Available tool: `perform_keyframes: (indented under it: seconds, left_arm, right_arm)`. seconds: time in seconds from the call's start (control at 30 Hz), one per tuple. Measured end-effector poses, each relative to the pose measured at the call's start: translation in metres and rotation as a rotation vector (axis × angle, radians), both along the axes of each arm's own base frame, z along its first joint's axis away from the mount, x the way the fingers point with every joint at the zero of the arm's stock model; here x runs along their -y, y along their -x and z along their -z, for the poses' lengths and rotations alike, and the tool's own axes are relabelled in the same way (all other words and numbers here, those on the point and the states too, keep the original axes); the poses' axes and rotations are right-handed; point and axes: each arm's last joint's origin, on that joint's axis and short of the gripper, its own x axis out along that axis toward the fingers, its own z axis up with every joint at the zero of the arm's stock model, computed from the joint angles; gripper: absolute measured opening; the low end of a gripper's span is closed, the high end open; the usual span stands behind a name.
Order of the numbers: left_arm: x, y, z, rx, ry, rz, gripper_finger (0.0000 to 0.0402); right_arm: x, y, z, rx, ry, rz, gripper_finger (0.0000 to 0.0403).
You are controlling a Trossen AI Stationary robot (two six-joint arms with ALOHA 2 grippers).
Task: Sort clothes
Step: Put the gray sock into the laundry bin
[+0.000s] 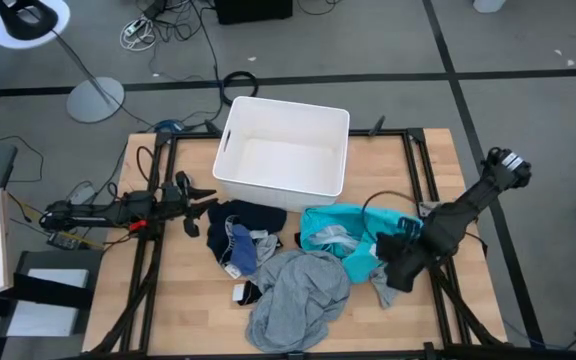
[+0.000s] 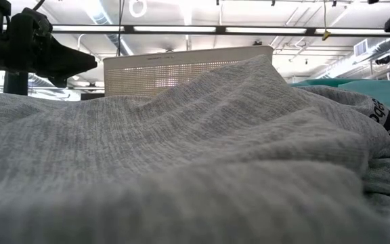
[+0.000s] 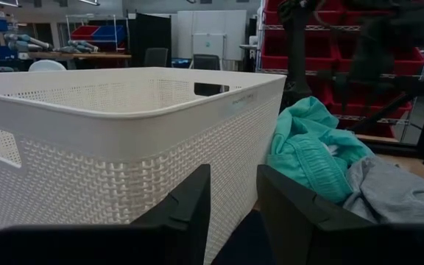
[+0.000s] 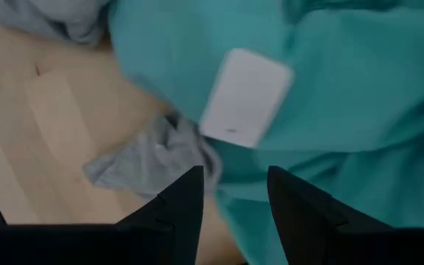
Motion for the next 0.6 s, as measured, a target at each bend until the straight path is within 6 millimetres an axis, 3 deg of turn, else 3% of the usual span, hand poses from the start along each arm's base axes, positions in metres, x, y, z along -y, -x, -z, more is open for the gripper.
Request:
perform_keyframes:
  seconds: [0.33, 0.47, 0.6]
  left_arm:
    - [0.000, 0.000, 0.000, 0.000, 0.000, 0.000, 0.0117]
    - [0.000, 0.000, 0.000, 0.000, 0.000, 0.000, 0.0117]
    - [0.000, 0.000, 0.000, 0.001, 0.000, 0.000, 0.0117]
  right_arm:
    - [-0.031, -0.009, 0.050, -0.109, 0.004, -0.027, 0.0129]
    - [-0.025, 0.002, 0.078, -0.137, 0.003, 0.043, 0.0085]
    - [-0.024, 0.007, 0.078, -0.124, -0.025, 0.058, 0.0012]
